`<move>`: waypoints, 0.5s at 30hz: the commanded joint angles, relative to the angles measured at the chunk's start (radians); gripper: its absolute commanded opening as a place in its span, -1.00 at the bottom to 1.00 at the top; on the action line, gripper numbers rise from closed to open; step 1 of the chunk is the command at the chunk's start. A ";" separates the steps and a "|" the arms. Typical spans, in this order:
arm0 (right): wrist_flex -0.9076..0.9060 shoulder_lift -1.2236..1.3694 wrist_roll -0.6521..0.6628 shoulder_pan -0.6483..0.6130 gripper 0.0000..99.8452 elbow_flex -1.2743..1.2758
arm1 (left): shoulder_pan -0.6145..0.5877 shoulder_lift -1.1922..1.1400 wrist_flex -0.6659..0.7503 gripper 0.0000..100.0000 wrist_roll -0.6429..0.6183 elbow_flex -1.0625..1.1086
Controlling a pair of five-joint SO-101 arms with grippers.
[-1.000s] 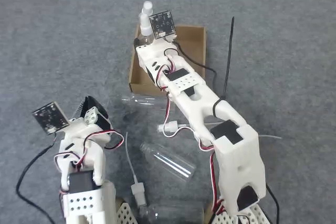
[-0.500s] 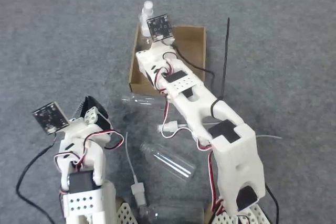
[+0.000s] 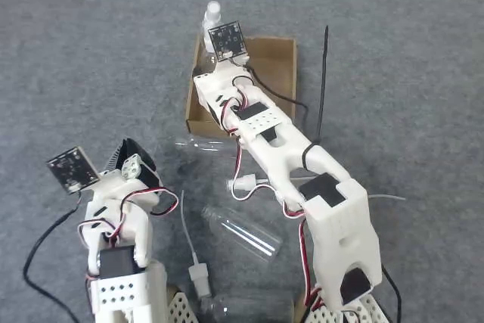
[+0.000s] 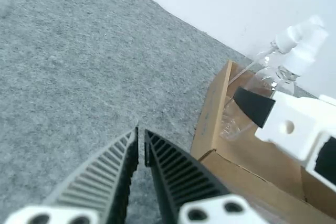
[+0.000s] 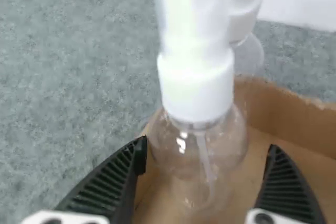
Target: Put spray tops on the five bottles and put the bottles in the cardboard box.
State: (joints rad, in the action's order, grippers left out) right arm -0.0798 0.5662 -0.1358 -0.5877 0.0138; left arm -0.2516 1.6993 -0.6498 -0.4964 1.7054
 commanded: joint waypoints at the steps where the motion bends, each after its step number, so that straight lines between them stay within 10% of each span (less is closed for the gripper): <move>1: -0.074 -0.074 -0.006 -0.010 -0.40 -0.041 | -0.005 0.015 0.035 -0.98 0.009 -0.015; 15: -0.320 -0.225 0.000 0.005 -0.40 -0.012 | -0.008 0.015 0.037 -0.98 0.009 -0.015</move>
State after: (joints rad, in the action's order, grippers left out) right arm -0.3514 0.4787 -0.1358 -0.5892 0.0138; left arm -0.2516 1.6993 -0.6498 -0.4964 1.7054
